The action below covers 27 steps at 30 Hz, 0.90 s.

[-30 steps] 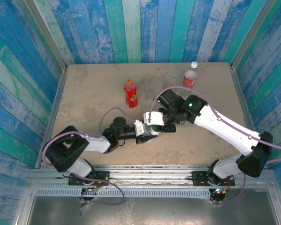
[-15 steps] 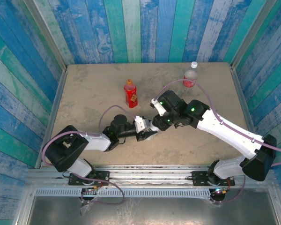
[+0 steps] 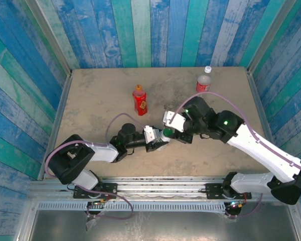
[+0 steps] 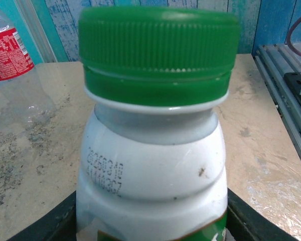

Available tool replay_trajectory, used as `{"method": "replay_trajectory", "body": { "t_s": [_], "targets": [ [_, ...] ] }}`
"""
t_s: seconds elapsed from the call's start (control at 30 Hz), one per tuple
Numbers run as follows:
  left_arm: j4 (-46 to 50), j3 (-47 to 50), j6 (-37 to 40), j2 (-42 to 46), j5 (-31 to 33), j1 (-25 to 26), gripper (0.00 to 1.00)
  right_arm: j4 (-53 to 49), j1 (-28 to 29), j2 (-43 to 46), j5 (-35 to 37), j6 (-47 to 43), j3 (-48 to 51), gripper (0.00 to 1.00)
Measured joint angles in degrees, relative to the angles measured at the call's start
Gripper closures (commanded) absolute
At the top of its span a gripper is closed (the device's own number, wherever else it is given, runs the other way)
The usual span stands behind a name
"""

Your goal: Screw on the bottle caps

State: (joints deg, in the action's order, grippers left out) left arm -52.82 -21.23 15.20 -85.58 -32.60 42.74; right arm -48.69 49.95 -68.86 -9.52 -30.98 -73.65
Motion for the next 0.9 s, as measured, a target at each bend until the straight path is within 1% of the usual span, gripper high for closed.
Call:
{"method": "replay_trajectory", "body": {
  "t_s": [0.13, 0.33, 0.6, 0.77, 0.9],
  "targets": [
    [0.7, 0.3, 0.5, 0.7, -0.3, 0.0, 0.44, -1.4, 0.0, -2.9, 0.1, -7.9, -1.2, 0.43],
    [1.4, 0.3, 1.1, 1.1, -0.5, 0.0, 0.44, -2.4, 0.0, -7.5, 0.7, -14.2, -1.8, 0.45],
    [1.4, 0.3, 1.2, 1.1, -0.9, 0.0, 0.44, -3.5, -0.9, -10.1, 0.4, -17.1, -1.9, 0.56],
    [1.4, 0.3, 1.3, 1.1, -1.0, 0.0, 0.44, -4.4, -1.1, -10.6, -0.4, -17.1, -2.6, 0.66],
    [1.4, 0.3, 1.3, 1.1, -1.0, 0.0, 0.44, -5.0, -1.4, -11.0, -1.0, -16.8, -3.2, 0.69]
  ]
}}
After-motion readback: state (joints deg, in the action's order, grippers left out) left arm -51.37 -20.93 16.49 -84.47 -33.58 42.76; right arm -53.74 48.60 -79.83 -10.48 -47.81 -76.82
